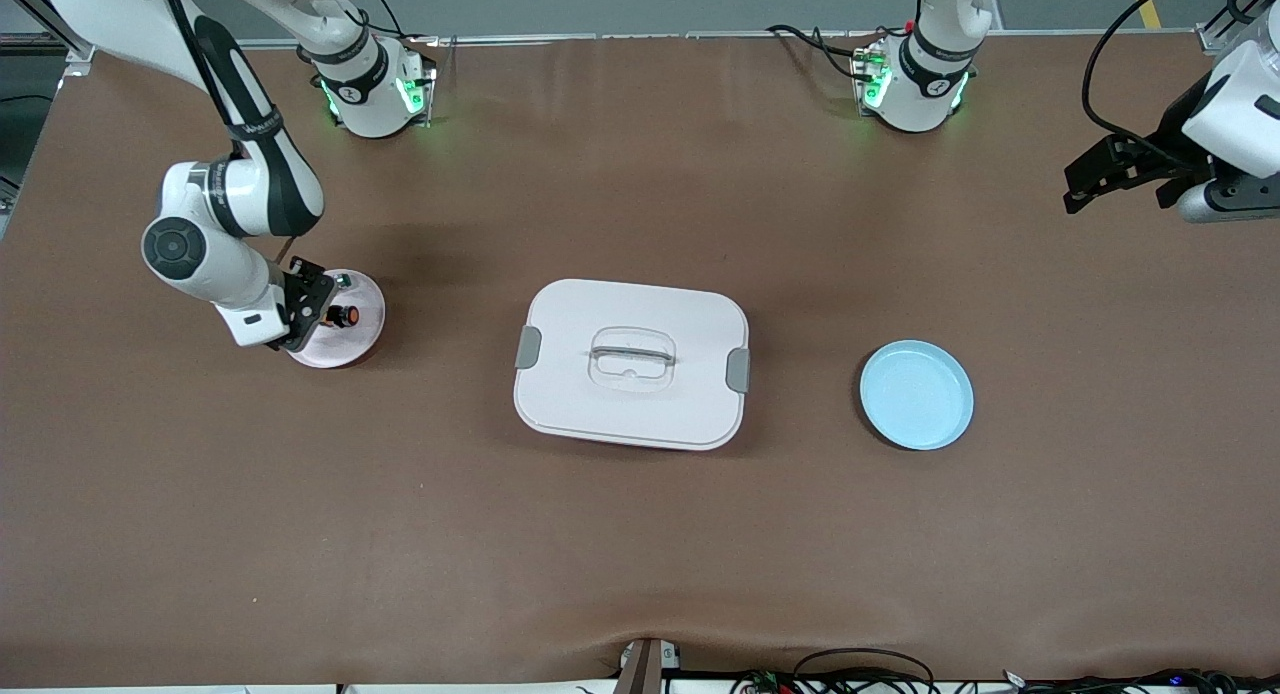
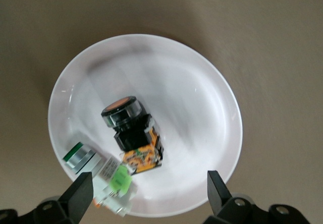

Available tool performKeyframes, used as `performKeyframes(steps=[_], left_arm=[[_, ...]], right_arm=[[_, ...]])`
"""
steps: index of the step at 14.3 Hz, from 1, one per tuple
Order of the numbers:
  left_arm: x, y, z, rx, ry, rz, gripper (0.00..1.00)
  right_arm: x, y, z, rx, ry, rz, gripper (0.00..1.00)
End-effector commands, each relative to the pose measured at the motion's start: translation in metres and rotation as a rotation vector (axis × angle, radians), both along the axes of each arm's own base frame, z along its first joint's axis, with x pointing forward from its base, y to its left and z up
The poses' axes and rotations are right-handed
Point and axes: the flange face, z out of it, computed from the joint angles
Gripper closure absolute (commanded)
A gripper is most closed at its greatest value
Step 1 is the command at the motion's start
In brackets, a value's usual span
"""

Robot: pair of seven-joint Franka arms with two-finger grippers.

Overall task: Transfer orange switch to right arm and place
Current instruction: 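Lower the switch into the white dish and open the right gripper, then raise the right gripper away from the white dish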

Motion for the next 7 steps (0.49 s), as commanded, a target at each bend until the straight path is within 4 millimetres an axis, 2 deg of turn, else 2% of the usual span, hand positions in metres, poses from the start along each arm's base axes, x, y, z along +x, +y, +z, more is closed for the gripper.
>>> performKeyframes(steps=[1,3,5,7], left_arm=[[0.006,0.001,0.002,0.013,-0.008,-0.009,0.0],[0.004,0.001,0.005,0.012,-0.01,-0.008,0.0],[0.003,0.006,-0.001,0.013,0.024,0.005,0.0],[0.002,0.008,-0.002,0.014,0.035,0.017,0.0]], right_arm=[[0.003,-0.004,0.023,-0.048,-0.013,-0.156,0.0],[0.004,-0.008,0.026,-0.079,-0.034,-0.309,0.0],[0.003,-0.019,0.032,-0.127,-0.053,-0.52,0.0],[0.005,-0.02,0.04,-0.17,-0.058,-0.703,0.0]])
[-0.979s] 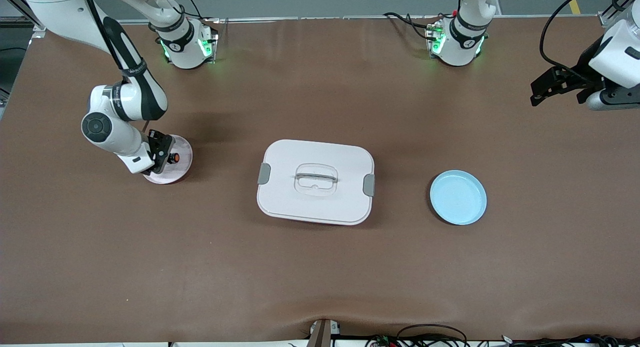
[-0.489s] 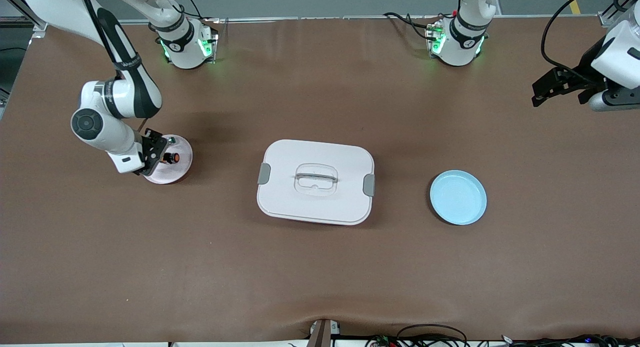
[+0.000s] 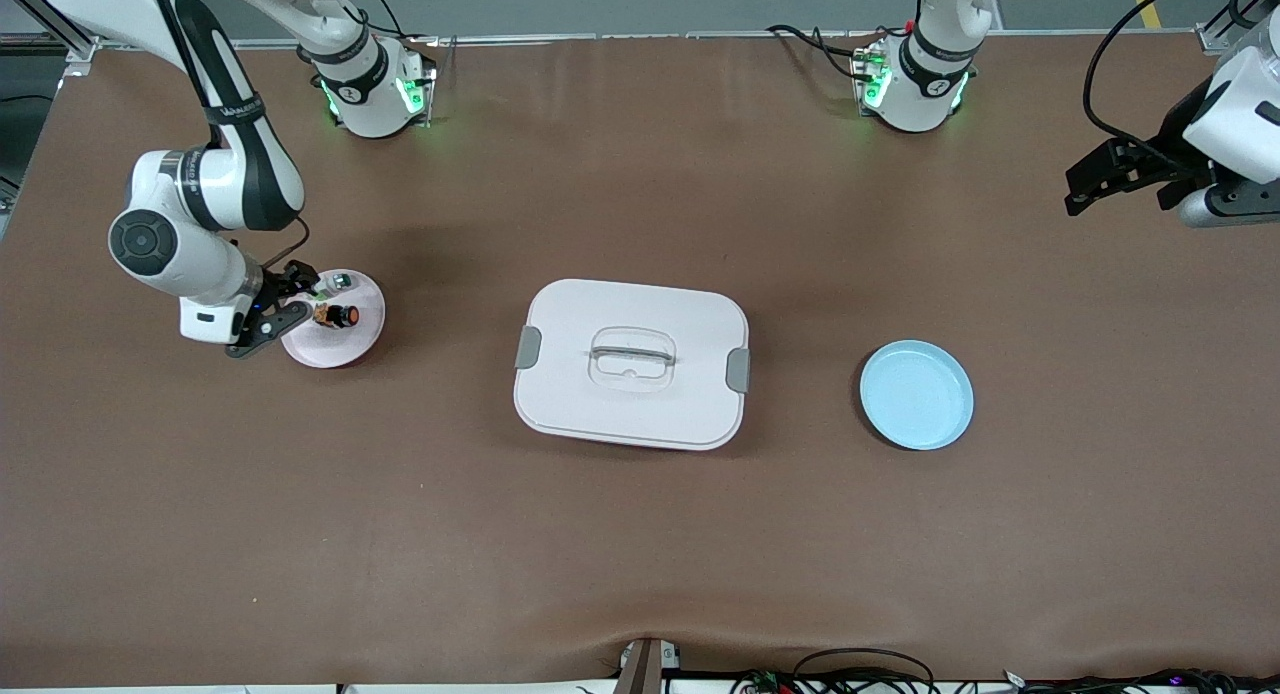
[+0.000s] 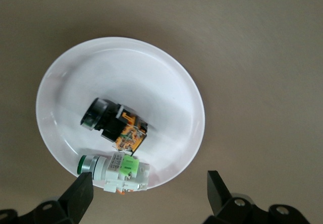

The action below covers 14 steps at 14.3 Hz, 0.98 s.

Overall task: Transfer orange switch to right arm and place
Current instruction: 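Raise the right gripper away from the white dish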

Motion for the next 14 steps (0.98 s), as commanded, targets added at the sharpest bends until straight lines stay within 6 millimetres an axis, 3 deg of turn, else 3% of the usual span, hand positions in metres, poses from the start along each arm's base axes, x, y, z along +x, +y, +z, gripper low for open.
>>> performKeyframes(steps=[1,7,9,14], left_arm=[[0.0,0.005,0.002,0.013,0.02,0.012,0.0],[-0.001,0.007,-0.011,0.01,0.09,0.012,0.0],[0.0,-0.006,-0.013,0.019,0.092,-0.004,0.0],[-0.006,-0.017,-0.006,0.021,0.091,-0.01,0.0]], right_arm=[[0.004,-0.006,0.019,-0.068,-0.008,-0.207,0.0],[0.032,-0.02,0.066,-0.099,0.02,-0.328,0.0],[0.038,-0.025,0.088,-0.092,0.014,-0.349,0.0],[0.034,-0.037,0.182,-0.09,-0.013,-0.4,0.0]])
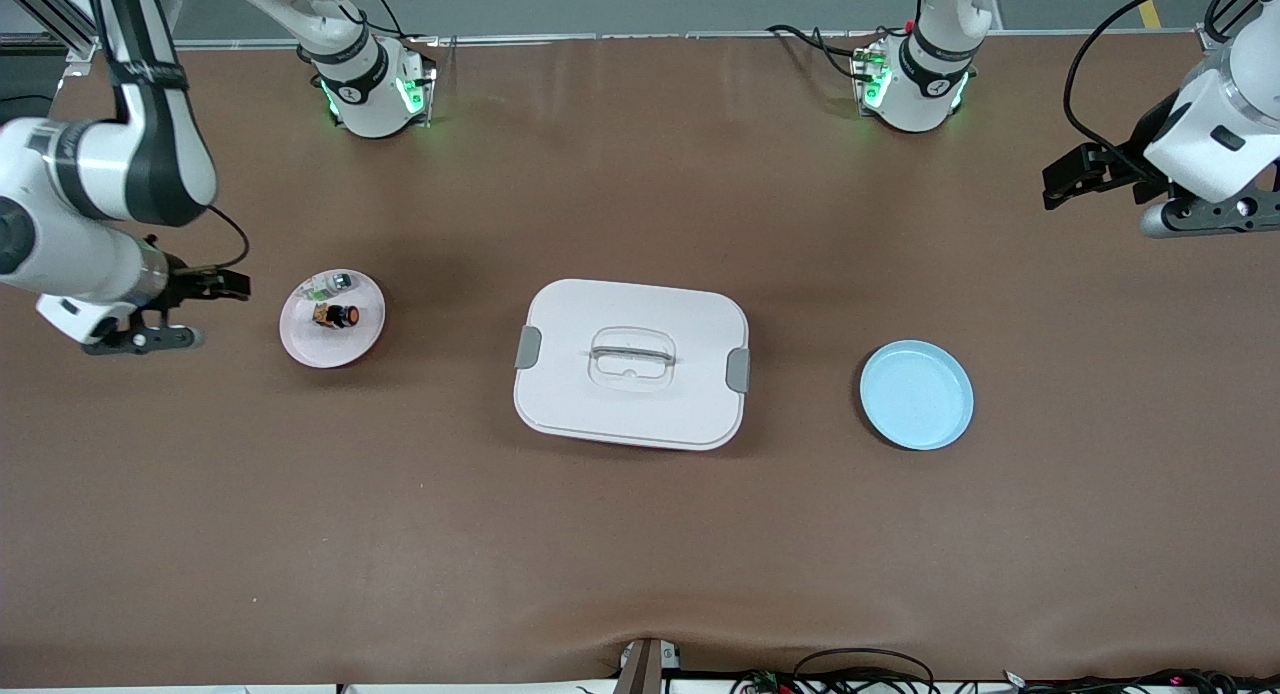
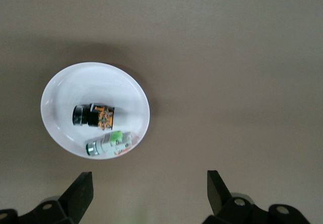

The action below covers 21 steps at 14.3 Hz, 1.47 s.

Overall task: Transfer orange switch to right arm and place
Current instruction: 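Raise the right gripper away from the white dish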

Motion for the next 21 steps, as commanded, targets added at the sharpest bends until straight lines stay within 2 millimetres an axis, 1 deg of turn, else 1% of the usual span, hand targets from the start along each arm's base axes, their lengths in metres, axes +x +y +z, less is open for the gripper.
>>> performKeyframes(steps=[1,2,4,6,7,8,9,10,11,13,15,16,17,19,21], left_arm=[[-0.003,-0.004,0.011,0.013,-0.004,-0.003,0.0],[-0.003,0.0,0.018,0.001,-0.016,0.004,0.0],[-0.003,0.003,0.023,-0.009,-0.027,0.011,0.0],[-0.002,0.004,0.024,-0.01,-0.03,0.014,0.0],[-0.002,0.004,0.026,-0.011,-0.036,0.014,0.0],[-0.002,0.004,0.028,-0.011,-0.041,0.014,0.0],[-0.002,0.004,0.034,-0.011,-0.053,0.014,0.0],[-0.002,0.005,0.036,-0.013,-0.056,0.015,0.0],[-0.002,0.005,0.036,-0.014,-0.056,0.015,0.0],[-0.002,0.005,0.039,-0.014,-0.065,0.017,0.0],[-0.003,0.011,0.044,-0.009,-0.075,0.023,0.0],[-0.004,0.017,0.047,-0.008,-0.08,0.029,0.0],[-0.003,0.024,0.047,-0.007,-0.08,0.042,0.0],[0.0,0.031,0.042,-0.004,-0.071,0.06,0.0],[0.004,0.051,0.038,-0.006,-0.065,0.1,0.0]], right_arm=[[-0.003,0.002,0.059,0.004,-0.01,-0.031,0.0],[0.001,0.006,0.076,0.001,-0.02,-0.027,0.0],[0.008,0.014,0.109,0.003,-0.048,-0.022,0.0],[0.014,0.026,0.15,0.081,-0.072,-0.042,0.0],[0.017,0.027,0.17,0.095,-0.093,-0.047,0.0],[0.019,0.024,0.184,0.099,-0.122,-0.051,0.0],[0.02,0.024,0.193,0.103,-0.144,-0.052,0.0],[0.021,0.024,0.205,0.105,-0.166,-0.053,0.0],[0.022,0.027,0.214,0.105,-0.183,-0.046,0.0],[0.023,0.027,0.223,0.105,-0.204,-0.045,0.0],[0.023,0.028,0.227,0.104,-0.216,-0.041,0.0],[0.024,0.028,0.233,0.104,-0.23,-0.04,0.0],[0.024,0.029,0.235,0.104,-0.234,-0.037,0.0],[0.025,0.034,0.235,0.104,-0.236,-0.029,0.0],[0.025,0.034,0.234,0.103,-0.234,-0.029,0.0]])
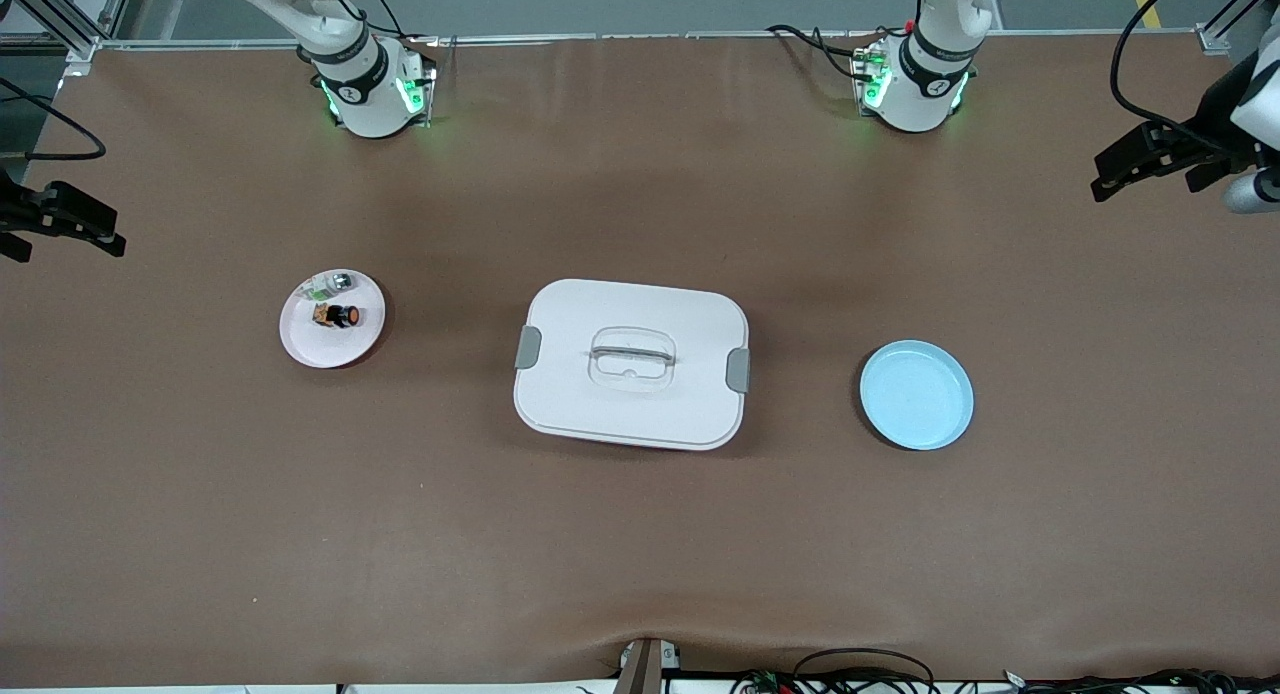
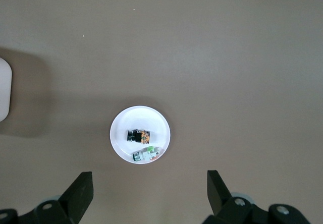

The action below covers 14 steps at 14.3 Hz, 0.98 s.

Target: Transfer orange switch to right arm and place

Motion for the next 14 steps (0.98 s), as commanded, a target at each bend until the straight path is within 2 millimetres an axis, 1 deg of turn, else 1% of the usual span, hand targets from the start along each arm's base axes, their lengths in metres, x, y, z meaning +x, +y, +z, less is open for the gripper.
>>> performKeyframes(steps=[1,2,4,5,6,7,8,9,10,11,13,14], left_arm=[[0.003,0.033,-0.001,0.0,0.017,0.053,0.0],[0.003,0.047,-0.001,-0.008,0.017,0.076,0.0],[0.008,0.054,-0.011,0.006,0.034,0.088,0.0],[0.013,0.053,-0.019,0.014,0.049,0.086,0.0],[0.021,0.054,-0.032,0.024,0.069,0.089,0.0],[0.029,0.051,-0.037,0.02,0.075,0.092,0.0],[0.035,0.044,-0.045,0.02,0.09,0.07,0.0],[0.037,0.04,-0.038,0.022,0.072,0.058,0.0],[0.037,0.039,-0.027,0.019,0.047,0.055,0.0],[0.035,0.035,-0.021,0.016,0.035,0.051,0.0],[0.033,0.024,-0.016,0.01,0.012,0.033,0.0],[0.03,0.02,-0.018,0.009,0.018,0.046,0.0]], right_arm=[[0.005,0.002,0.003,0.009,-0.001,-0.009,0.0],[0.006,0.002,0.0,0.008,0.004,-0.009,0.0],[0.009,0.0,-0.004,0.006,0.009,-0.012,0.0],[0.009,-0.003,-0.004,0.008,0.009,-0.017,0.0],[0.009,-0.004,-0.005,0.009,0.008,-0.02,0.0],[0.009,-0.002,-0.005,0.01,0.011,-0.017,0.0],[0.009,-0.001,-0.005,0.008,0.012,-0.014,0.0],[0.01,-0.001,-0.007,0.002,0.014,-0.014,0.0],[0.013,-0.001,-0.012,-0.001,0.023,-0.012,0.0],[0.014,0.002,-0.013,-0.003,0.025,-0.006,0.0],[0.014,0.003,-0.014,-0.005,0.026,-0.004,0.0],[0.014,0.003,-0.014,-0.007,0.026,-0.006,0.0]])
